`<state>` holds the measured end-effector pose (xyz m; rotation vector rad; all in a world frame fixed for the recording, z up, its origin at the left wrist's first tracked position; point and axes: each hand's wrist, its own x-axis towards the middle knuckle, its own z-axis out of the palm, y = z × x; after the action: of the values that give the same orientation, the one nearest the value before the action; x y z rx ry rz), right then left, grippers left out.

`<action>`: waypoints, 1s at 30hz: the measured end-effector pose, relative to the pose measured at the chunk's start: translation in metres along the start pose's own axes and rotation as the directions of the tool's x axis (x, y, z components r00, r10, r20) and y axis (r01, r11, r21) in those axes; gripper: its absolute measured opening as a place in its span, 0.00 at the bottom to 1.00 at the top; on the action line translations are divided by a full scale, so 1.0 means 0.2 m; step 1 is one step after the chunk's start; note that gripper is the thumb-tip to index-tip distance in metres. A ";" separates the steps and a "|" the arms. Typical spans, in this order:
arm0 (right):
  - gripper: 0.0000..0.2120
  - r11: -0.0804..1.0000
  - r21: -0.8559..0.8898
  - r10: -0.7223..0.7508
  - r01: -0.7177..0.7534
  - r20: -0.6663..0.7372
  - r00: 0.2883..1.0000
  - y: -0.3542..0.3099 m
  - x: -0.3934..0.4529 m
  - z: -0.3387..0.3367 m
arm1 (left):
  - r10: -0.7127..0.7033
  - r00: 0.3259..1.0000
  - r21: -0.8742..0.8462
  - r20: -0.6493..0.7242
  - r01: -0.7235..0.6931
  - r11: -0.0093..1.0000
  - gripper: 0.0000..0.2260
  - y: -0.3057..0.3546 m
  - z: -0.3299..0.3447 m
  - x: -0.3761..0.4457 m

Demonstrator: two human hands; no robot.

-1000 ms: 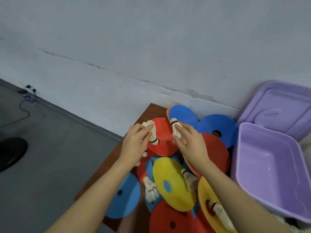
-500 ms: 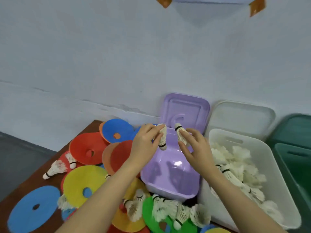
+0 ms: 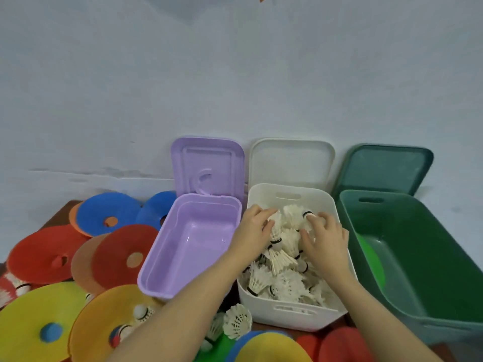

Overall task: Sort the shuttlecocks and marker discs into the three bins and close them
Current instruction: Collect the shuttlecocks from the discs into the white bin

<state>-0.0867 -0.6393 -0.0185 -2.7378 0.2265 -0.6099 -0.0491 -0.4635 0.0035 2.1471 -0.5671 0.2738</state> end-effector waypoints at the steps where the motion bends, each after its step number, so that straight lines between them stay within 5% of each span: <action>1: 0.15 1.000 -0.025 0.007 -0.007 0.013 1.000 0.01 -0.02 0.01 | -0.001 1.000 0.019 0.015 0.001 1.000 0.15 -0.02 0.02 -0.01; 4: 0.17 0.990 -0.142 0.026 0.003 0.200 0.979 0.04 -0.05 0.07 | 0.012 0.985 0.313 0.169 -0.066 0.947 0.21 -0.06 0.07 -0.03; 7: 0.27 0.995 -0.098 0.055 -0.015 0.419 0.906 0.07 -0.06 0.11 | -0.118 0.959 0.492 0.259 -0.026 0.870 0.26 -0.09 0.07 -0.04; 10: 0.28 0.995 -0.099 0.055 -0.009 0.470 0.881 0.06 -0.06 0.09 | -0.211 0.931 0.625 0.299 -0.024 0.780 0.28 -0.13 0.06 -0.05; 20: 0.22 0.990 0.023 -0.139 0.137 0.206 0.969 -0.16 -0.07 0.03 | -0.112 0.981 0.554 0.159 0.005 0.832 0.24 -0.07 -0.17 -0.18; 30: 0.23 0.857 0.320 -0.455 0.403 0.105 0.884 -0.63 -0.26 0.02 | -0.168 0.986 0.584 0.009 0.131 0.801 0.30 -0.21 -0.63 -0.55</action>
<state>-0.1216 -0.5079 0.0018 -2.5351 -0.5005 -0.4555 -0.1224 -0.3078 0.0056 2.7923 -0.3669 0.3260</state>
